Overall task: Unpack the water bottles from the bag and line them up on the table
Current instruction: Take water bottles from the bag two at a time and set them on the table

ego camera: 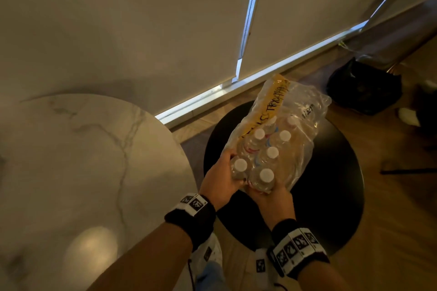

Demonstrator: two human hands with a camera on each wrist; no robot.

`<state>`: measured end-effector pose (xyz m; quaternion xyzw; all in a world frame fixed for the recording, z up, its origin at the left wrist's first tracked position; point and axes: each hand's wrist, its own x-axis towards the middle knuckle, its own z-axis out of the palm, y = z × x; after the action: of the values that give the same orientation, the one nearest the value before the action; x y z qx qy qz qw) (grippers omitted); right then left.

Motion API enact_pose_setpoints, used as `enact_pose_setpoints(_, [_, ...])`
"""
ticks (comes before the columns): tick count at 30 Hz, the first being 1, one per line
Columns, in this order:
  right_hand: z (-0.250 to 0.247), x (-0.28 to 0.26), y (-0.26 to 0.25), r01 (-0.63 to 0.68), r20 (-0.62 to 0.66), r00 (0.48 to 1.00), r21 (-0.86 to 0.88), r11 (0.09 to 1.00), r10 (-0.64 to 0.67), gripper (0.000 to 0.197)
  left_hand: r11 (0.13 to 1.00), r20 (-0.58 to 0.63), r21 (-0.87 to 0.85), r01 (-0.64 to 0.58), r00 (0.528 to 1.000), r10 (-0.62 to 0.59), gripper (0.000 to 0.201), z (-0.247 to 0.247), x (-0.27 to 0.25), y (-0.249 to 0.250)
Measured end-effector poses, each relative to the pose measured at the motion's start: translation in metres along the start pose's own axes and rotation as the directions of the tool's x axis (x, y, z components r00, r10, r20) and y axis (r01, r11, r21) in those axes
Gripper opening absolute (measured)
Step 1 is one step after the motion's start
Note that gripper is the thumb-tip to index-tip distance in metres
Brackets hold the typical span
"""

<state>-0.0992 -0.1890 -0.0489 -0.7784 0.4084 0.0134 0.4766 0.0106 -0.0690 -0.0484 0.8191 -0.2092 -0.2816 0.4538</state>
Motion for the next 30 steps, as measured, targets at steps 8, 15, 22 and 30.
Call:
enact_pose_setpoints(8, [0.006, -0.090, -0.061, 0.311, 0.212, 0.935, -0.117, 0.943, -0.283, 0.046, 0.979, -0.257, -0.180, -0.095, 0.965, 0.047, 0.058, -0.068, -0.121, -0.005])
enact_pose_setpoints(15, [0.139, -0.182, -0.125, 0.397, 0.414, 0.839, -0.026, 0.917, -0.352, 0.049, 0.973, -0.441, -0.230, 0.027, 0.888, -0.130, 0.051, -0.179, -0.250, -0.080])
enact_pose_setpoints(22, [0.291, -0.242, -0.180, 0.419, 0.500, 0.785, 0.009, 0.908, -0.367, 0.051, 0.957, -0.536, -0.244, 0.158, 0.800, -0.269, 0.050, -0.283, -0.336, -0.162])
enact_pose_setpoints(30, [0.356, -0.268, -0.181, 0.342, 0.475, 0.827, 0.000, 0.940, -0.301, 0.059, 0.954, -0.540, -0.240, 0.178, 0.793, -0.284, 0.058, -0.320, -0.353, -0.204])
